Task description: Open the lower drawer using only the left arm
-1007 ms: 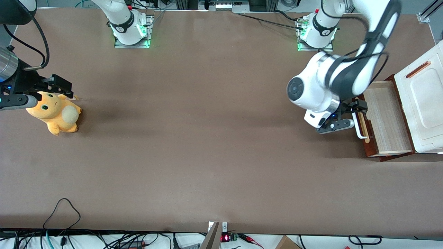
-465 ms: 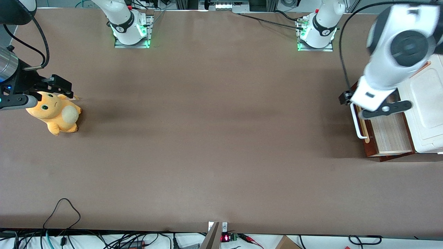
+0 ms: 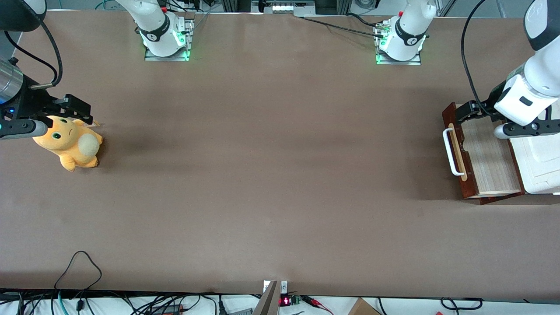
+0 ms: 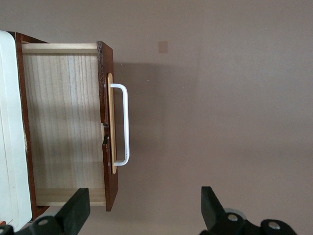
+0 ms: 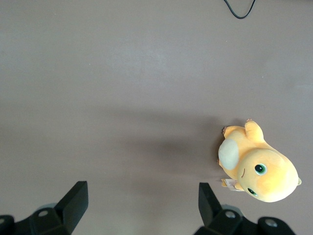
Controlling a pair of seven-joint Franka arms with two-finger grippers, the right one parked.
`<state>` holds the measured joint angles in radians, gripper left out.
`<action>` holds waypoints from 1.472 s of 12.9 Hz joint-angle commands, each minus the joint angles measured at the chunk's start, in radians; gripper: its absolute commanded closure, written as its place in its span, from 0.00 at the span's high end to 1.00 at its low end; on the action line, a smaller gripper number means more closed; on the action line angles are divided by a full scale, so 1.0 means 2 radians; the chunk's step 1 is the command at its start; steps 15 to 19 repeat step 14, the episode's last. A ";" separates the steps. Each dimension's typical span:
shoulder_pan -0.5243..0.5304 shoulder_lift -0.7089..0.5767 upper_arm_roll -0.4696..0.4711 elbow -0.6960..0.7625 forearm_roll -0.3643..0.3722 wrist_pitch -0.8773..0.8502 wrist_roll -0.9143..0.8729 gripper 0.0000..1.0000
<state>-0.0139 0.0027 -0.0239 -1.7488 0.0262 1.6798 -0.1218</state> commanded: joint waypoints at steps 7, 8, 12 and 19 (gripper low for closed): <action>-0.010 -0.008 0.010 0.001 -0.025 0.004 0.019 1.00; -0.010 -0.008 0.010 0.011 -0.025 0.002 0.017 1.00; -0.010 -0.007 0.010 0.015 -0.025 0.002 0.016 1.00; -0.010 -0.007 0.010 0.015 -0.025 -0.001 0.016 1.00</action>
